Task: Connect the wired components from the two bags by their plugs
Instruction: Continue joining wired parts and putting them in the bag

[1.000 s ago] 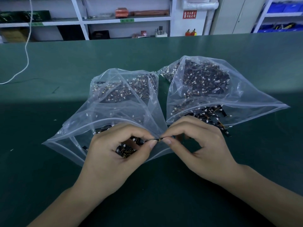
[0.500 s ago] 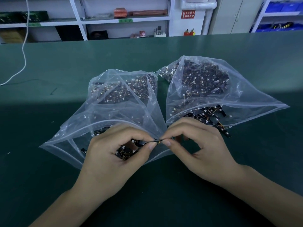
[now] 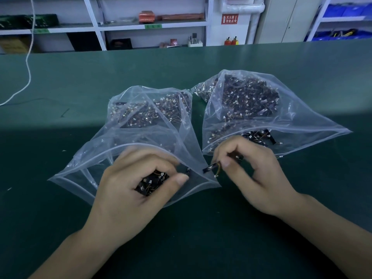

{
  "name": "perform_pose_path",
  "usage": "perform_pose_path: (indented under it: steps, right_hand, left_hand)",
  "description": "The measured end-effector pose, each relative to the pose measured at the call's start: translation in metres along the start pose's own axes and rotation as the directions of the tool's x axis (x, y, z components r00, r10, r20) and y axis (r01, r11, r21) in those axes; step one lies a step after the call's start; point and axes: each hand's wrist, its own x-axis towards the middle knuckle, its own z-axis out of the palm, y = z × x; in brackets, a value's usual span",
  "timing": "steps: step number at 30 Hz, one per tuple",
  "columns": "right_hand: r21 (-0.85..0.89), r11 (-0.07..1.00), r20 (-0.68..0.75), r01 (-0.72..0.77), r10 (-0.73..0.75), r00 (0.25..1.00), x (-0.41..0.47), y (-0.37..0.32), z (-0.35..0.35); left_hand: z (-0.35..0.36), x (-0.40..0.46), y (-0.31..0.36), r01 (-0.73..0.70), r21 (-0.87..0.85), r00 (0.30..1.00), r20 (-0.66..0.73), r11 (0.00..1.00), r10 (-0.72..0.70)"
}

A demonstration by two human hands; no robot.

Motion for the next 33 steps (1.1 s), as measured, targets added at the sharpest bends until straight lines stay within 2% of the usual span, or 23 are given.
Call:
perform_pose_path:
  steps: [4,8,10,17,25,30,33]
  right_hand:
    - [-0.151,0.988,-0.086,-0.040,0.027,0.996,0.004,0.016,-0.018]
    - [-0.281,0.930,-0.198,-0.237,0.185,0.963,0.005,0.034,-0.021]
    - [-0.320,0.906,-0.240,-0.279,0.207,0.948,0.006,0.040,-0.022]
    - [-0.530,0.823,-0.251,-0.205,0.079,0.965,0.005,0.047,-0.032]
    - [-0.533,0.841,-0.150,-0.095,0.017,0.989,0.007,0.049,-0.034]
    - [-0.651,0.744,-0.172,-0.155,0.054,0.984,0.005,0.050,-0.036]
    - [-0.664,0.724,-0.199,-0.188,0.072,0.977,0.004,0.049,-0.035]
  left_hand:
    - [-0.001,0.001,-0.004,-0.021,0.058,1.000,-0.014,0.998,0.022]
    - [-0.001,0.001,-0.004,-0.021,0.084,1.000,-0.011,0.996,0.022]
    - [-0.001,0.001,-0.004,-0.014,0.091,1.000,-0.012,0.996,0.015]
    - [-0.001,0.001,-0.005,-0.016,0.103,1.000,-0.024,0.995,0.018]
    - [-0.002,0.001,-0.006,-0.025,0.135,1.000,0.012,0.991,0.024]
    - [-0.002,0.001,-0.009,-0.033,0.155,0.999,0.029,0.987,0.029]
    - [-0.003,0.001,-0.015,-0.020,0.166,0.996,0.088,0.986,0.005]
